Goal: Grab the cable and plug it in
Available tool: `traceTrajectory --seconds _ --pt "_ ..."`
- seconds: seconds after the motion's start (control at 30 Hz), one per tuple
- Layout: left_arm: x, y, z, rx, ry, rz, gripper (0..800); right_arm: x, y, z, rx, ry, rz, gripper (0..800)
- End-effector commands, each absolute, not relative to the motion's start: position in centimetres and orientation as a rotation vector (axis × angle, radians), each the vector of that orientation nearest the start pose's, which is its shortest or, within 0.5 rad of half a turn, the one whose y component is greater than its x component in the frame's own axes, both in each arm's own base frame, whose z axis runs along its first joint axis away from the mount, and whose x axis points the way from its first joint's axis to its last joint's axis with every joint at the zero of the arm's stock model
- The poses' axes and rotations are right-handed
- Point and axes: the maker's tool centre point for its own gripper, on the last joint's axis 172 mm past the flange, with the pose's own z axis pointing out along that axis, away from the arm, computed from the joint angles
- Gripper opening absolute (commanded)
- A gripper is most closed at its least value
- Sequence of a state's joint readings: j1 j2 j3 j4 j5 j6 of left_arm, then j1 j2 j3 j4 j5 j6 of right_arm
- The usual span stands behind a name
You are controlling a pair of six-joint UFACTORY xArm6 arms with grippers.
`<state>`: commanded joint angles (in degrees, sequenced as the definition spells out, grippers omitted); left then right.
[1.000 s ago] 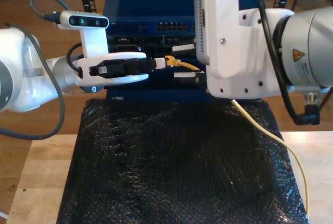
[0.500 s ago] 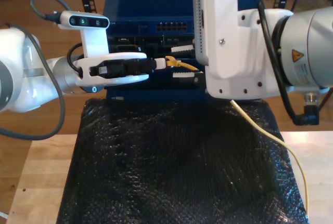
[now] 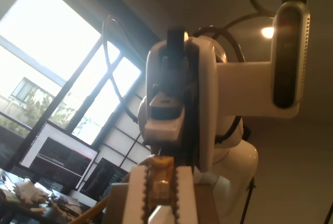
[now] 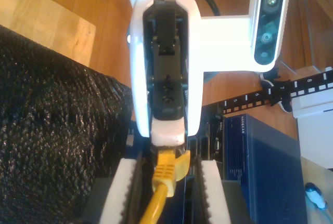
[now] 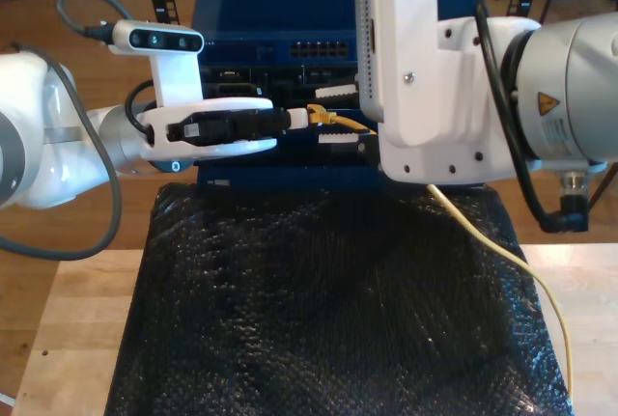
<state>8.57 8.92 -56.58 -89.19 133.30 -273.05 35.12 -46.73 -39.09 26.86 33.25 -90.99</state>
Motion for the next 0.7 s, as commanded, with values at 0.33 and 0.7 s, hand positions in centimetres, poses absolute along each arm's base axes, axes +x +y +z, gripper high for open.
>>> traceTrajectory --seconds 0.33,0.7 --pt "33.8 -19.97 45.08 0.851 -0.71 0.412 5 33.6 28.27 45.84 1.548 2.24 1.465 223" --pt "33.77 -19.94 45.08 0.851 -0.705 0.404 5 33.63 28.29 45.78 1.549 2.241 1.463 217"
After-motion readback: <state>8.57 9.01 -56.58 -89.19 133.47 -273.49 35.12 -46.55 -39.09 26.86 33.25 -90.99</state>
